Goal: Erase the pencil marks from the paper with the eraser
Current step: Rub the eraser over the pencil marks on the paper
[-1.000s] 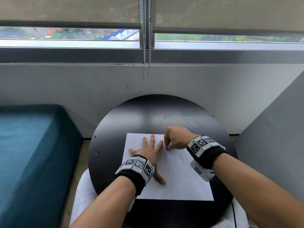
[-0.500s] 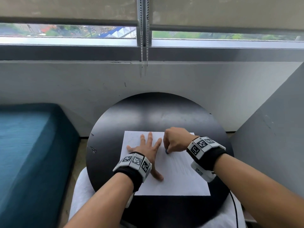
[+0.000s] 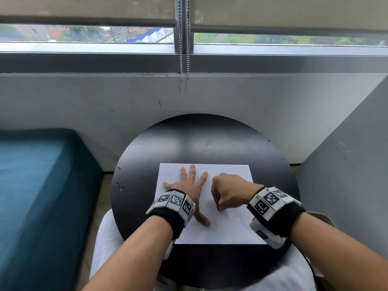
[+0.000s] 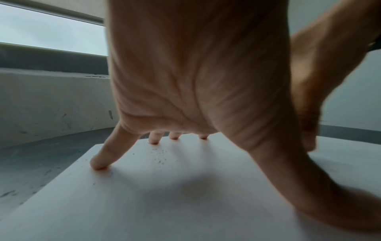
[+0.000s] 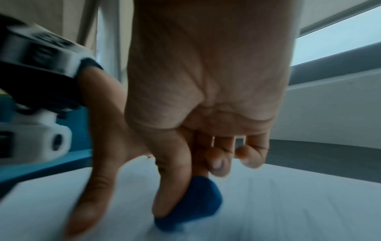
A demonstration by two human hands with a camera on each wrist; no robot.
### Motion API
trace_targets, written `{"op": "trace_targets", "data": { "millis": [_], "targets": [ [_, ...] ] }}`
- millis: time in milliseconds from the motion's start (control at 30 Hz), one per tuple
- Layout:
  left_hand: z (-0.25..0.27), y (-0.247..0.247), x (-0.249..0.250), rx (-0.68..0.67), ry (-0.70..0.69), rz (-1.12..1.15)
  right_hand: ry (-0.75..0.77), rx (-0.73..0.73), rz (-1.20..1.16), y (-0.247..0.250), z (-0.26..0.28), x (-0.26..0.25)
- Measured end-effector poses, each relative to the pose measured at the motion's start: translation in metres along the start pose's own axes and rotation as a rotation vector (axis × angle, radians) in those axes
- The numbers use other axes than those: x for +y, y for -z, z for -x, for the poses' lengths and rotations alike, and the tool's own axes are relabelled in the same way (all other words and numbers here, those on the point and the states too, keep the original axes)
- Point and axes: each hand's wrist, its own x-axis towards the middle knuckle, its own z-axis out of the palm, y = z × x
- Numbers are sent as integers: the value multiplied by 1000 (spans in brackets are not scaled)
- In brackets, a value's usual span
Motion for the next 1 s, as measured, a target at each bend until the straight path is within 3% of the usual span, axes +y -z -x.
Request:
{"op": "trace_targets", "data": {
  "millis": [200,367,500,667,1000],
  "targets": [
    [0,0,0,1,-1,6,-27,76,-47,0,2,4],
    [2,1,0,-2,1,7,21,-26,-4,-7,15,-4],
    [1,0,0,8,8,11,-16,82,-46,-5,7,4],
    [2,0,0,4,5,12,27,-41,9,-11,18,-3],
    [0,-3,-3,30,0,47,-83,180,-90,23,-40,5]
  ]
}}
